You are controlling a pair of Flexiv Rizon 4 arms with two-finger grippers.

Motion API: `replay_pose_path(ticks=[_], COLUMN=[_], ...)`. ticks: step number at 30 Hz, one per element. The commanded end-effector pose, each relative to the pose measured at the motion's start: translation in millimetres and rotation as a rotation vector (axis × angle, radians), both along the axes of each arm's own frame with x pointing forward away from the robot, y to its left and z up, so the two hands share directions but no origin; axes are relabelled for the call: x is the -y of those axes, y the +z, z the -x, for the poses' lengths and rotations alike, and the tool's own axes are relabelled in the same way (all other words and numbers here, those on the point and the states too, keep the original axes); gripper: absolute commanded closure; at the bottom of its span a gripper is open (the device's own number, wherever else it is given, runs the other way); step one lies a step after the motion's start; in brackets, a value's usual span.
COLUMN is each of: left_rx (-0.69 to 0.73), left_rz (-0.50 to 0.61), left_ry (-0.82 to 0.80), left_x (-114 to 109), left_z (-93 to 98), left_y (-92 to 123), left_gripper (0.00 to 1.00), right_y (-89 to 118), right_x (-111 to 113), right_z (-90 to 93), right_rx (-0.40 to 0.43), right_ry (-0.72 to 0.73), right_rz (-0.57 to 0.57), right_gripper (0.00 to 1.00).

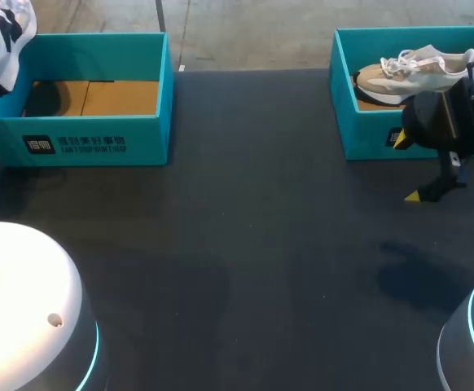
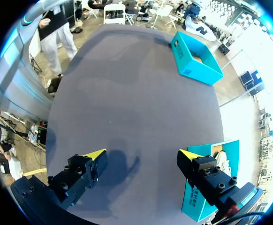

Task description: Take the shoe out of the shoebox, open the shoe tongue, remove and reinsert the insole, then place the shoe into the shoebox

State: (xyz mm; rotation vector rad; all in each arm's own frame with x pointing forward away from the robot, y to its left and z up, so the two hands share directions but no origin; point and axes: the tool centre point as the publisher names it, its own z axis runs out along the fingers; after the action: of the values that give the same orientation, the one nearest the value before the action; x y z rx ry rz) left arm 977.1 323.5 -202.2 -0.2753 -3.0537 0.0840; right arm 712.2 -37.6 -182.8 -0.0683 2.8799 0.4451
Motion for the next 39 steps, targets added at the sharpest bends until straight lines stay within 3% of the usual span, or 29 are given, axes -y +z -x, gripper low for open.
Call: replay_pose_path(ticks=[1, 19, 29, 39], left_rx=[0.001, -0.024, -0.079, -0.254], left_rz=[-0.001, 0.01, -0.028, -0.017], left_ry=[-0.001, -0.044, -0.302, -0.669], left_x=[0, -1, -14, -30], left_z=[-0.3, 1.2, 9.3, 8.1], left_y=[2, 0, 17, 14], left_gripper=[1.0, 1.0, 1.0, 1.0], right_y=[-1, -1, -1, -1], right_x=[-1, -1, -1, -1], right_z=[-1.7, -1.7, -1.7, -1.7], right_rx=[-0.002, -0.002, -0.002, -0.002], right_ry=[-0.001, -0.001, -0.001, -0.001], right_rz=[0.002, 0.002, 0.002, 0.002], right_gripper=[0.0, 0.0, 0.0, 0.0])
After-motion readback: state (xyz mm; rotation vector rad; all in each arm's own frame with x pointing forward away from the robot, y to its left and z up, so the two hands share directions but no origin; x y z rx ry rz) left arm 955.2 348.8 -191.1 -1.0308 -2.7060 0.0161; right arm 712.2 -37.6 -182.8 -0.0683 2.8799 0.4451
